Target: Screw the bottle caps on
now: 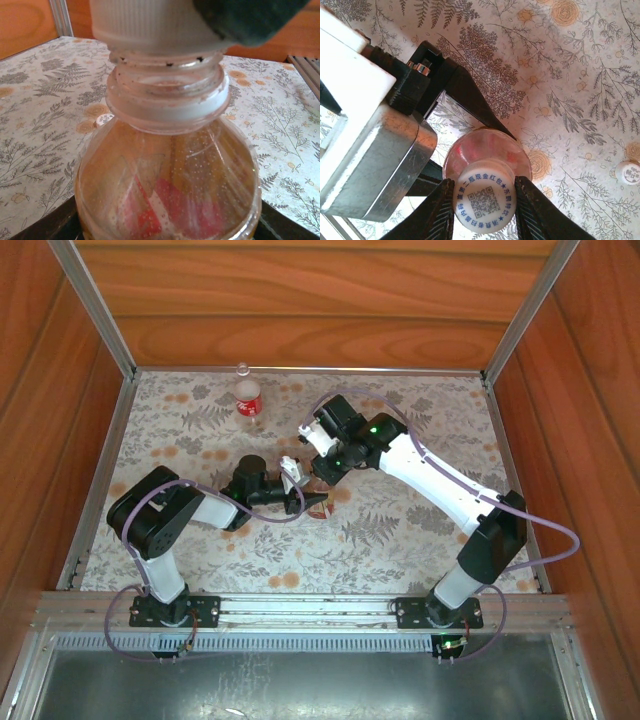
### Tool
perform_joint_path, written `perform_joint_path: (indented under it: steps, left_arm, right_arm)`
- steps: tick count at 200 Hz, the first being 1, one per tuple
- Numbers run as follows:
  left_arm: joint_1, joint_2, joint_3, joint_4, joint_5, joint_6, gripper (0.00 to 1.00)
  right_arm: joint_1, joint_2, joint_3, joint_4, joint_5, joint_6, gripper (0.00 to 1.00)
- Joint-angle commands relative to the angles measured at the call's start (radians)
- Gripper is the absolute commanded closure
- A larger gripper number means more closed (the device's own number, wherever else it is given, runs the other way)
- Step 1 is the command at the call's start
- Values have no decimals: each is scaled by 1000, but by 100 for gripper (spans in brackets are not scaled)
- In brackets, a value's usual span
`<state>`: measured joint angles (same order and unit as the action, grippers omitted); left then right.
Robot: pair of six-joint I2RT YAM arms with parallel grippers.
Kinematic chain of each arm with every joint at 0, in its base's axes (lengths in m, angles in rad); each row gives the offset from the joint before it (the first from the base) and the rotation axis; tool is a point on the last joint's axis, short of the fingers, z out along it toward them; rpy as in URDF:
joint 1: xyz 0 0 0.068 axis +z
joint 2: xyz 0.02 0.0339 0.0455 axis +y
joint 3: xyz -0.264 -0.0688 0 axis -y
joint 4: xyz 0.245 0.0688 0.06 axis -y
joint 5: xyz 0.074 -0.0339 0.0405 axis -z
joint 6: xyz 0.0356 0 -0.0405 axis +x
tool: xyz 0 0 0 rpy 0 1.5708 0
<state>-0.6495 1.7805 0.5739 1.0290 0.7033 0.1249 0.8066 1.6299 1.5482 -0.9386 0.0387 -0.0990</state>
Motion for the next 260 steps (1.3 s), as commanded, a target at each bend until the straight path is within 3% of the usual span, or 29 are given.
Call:
perform_joint_path:
  steps: [1, 99, 170, 199, 218, 246, 260]
  left_arm:
    - [-4, 26, -17, -54, -6, -9, 41]
    - [-4, 30, -16, -53, -5, -11, 41]
    - [-4, 31, -17, -53, -10, -11, 41]
    - [-4, 30, -17, -53, -8, -11, 41]
    - [-5, 31, -17, -53, -10, -12, 41]
    - [-4, 36, -14, -54, -14, -13, 41]
    - [-4, 37, -9, -53, -17, -21, 41]
  right_arm:
    - [7, 20, 16, -51, 24, 1, 65]
    - [6, 23, 26, -35, 14, 4, 58]
    - [4, -46, -7, 15, -38, 0, 32]
    - [-28, -116, -70, 138, -70, 81, 30]
    - [-57, -169, -129, 215, -98, 114, 21]
    - [-97, -259, -242, 357, -148, 234, 17]
    - [-98, -300, -286, 407, -167, 269, 10]
